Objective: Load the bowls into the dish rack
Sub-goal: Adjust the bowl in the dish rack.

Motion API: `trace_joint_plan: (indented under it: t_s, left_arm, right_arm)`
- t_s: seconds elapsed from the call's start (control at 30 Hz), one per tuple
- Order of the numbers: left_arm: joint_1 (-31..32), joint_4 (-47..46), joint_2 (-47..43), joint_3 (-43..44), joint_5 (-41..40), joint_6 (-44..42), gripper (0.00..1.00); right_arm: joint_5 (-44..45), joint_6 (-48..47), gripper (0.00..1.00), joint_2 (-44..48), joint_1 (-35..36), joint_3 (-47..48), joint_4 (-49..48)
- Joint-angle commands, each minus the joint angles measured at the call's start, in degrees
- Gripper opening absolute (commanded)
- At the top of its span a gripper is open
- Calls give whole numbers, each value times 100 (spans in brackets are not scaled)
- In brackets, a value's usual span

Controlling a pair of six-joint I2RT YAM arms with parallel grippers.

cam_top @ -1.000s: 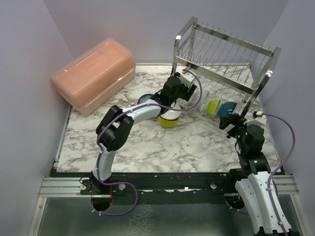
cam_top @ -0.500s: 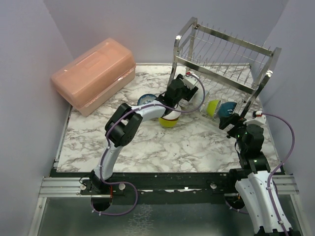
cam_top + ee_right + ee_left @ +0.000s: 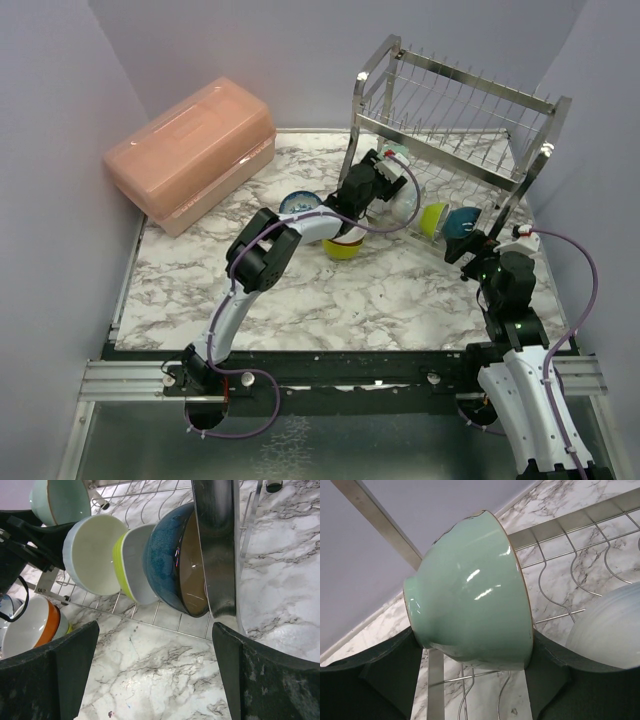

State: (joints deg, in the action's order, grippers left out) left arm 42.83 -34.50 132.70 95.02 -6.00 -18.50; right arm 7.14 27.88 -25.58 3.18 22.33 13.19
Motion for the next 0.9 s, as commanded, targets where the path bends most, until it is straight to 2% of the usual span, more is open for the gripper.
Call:
trace_joint_plan:
  t_s: [0.0,0.53,0.87]
  left_arm:
    - [-85,-646,114,459,401,-148,0]
    - [-342,-551,457,830,907,-15,0]
    - [-376,-131,821,1420,1153,87,0]
  right_arm:
    - [-82,-108,100,-25,-10,4,25]
    - [-72,-116,100,-75,-10,13,32]
    - [-76,-127,100,-122,-9,35,39]
